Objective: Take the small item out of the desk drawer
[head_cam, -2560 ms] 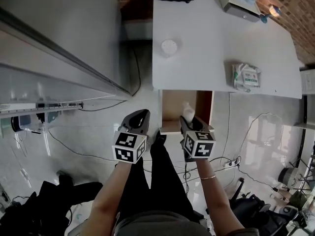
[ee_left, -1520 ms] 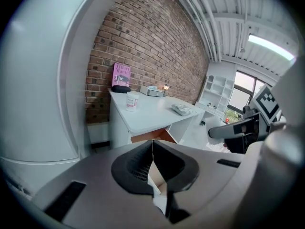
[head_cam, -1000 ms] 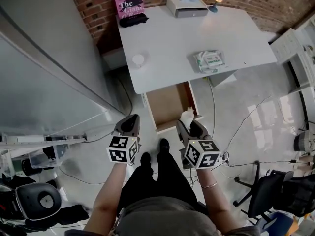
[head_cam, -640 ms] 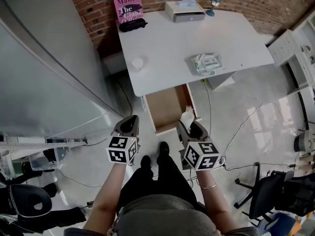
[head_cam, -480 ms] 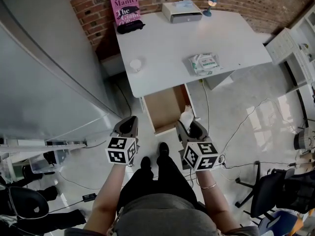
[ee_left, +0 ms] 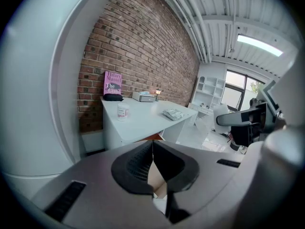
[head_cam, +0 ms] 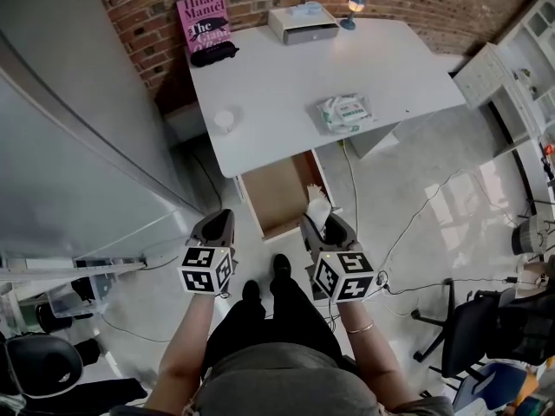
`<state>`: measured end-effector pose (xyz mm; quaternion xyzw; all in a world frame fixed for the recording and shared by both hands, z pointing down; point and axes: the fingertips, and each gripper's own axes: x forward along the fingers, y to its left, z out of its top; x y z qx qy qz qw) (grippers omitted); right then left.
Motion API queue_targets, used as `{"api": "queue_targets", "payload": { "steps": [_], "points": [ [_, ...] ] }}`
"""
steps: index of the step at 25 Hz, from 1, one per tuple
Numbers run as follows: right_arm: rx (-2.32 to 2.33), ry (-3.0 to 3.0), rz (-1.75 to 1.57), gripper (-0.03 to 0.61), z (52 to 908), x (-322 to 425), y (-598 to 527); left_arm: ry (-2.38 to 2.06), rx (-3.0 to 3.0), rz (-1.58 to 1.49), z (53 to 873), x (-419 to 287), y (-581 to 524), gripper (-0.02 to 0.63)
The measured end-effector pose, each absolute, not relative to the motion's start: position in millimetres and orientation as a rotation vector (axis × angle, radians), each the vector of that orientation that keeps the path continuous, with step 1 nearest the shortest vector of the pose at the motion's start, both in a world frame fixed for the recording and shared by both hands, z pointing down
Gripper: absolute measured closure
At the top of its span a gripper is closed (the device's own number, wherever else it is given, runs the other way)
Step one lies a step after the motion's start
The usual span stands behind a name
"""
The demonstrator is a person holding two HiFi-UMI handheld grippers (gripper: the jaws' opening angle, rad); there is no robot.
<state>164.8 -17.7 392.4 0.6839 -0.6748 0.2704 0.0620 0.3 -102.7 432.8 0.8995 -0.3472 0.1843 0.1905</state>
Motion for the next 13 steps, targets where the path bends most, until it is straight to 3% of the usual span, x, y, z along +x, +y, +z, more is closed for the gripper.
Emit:
{"api": "queue_targets", "payload": {
  "steps": [13],
  "points": [
    [2.082, -2.033, 0.825, 0.402, 392.1, 170.0, -17.4, -0.974, 2.512, 0.472, 426.8, 4.8, -106.9, 0.592]
  ]
}}
